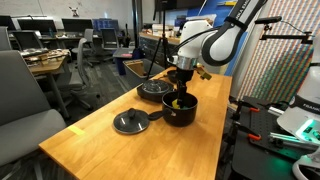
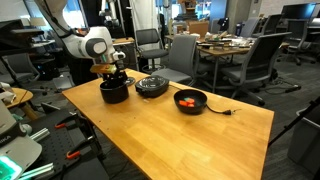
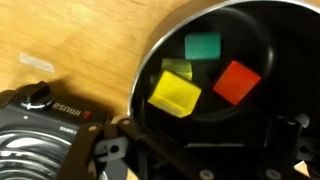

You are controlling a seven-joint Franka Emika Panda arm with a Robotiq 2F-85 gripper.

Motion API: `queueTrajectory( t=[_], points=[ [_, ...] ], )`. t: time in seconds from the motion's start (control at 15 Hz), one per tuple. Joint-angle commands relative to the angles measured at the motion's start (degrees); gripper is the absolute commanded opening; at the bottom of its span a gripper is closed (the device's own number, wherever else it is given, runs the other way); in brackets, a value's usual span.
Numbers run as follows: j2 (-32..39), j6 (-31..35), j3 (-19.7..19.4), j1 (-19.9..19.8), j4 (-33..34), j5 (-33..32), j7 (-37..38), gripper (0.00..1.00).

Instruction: Take the blocks out of the bowl, put them in the pot, pick the pot and put it on the stove then cover it with the lid

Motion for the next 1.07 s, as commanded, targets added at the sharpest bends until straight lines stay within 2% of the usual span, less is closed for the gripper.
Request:
queueTrajectory(
  t=[0.0, 0.07, 0.2, 0.4, 0.53, 0.73, 0.8, 1.0],
  points=[
    [-5.6, -8.2, -5.0, 2.9, 2.6, -10.6, 9.4, 1.0],
    [-7.5, -10.5, -6.5, 3.4, 3.3, -15.6, 12.7, 1.0],
    [-11.2, -16.4, -6.4, 1.3, 5.6, -19.4, 16.4, 1.0],
    [-13.7, -24.5, -6.4, -4.0, 10.7, -14.3, 14.6, 1.0],
    [-11.5, -25.4, -8.2, -7.9, 14.8, -13.5, 14.6, 1.0],
    [-6.2, -24.1, -11.3, -13.5, 20.2, -4.9, 10.2, 1.0],
    [-10.7, -24.2, -9.7, -11.9, 15.3, -9.3, 12.6, 1.0],
    [-6.9, -24.1, -11.5, -14.5, 18.5, -6.5, 10.4, 1.0]
  ],
)
